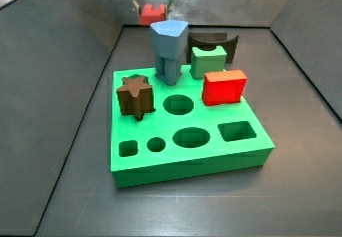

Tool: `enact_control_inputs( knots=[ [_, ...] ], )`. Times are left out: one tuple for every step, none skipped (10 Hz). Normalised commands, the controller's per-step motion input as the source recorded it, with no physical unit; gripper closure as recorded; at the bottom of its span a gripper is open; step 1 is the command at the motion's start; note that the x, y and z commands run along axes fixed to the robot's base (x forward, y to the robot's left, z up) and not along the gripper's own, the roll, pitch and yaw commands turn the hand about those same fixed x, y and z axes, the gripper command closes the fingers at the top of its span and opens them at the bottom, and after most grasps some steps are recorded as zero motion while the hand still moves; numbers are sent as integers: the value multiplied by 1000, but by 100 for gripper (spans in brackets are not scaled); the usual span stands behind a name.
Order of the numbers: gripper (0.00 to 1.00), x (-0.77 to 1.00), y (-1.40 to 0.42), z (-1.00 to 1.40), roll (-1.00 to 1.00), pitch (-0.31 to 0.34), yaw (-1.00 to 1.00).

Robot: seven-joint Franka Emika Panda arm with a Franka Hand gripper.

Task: Pick up the square-circle object. Move up. Rotate the square-circle object. Place the square-circle object on the fixture. Regrasp the square-circle object. Move to above the board. Insert the square-circle object.
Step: Place the square-circle object on the fixture.

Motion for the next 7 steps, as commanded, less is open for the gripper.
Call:
enact_control_inputs(
  knots=[
    [100,-20,1,1000,81,47,-13],
    [100,-24,1,1000,91,52,-10],
    [100,-31,1,1000,112,59,-3],
    [100,-35,1,1000,125,66,4],
    [100,-37,-2,983,134,70,16],
    [100,-32,-2,855,138,73,24],
    [100,-26,-2,726,143,77,29]
  ],
)
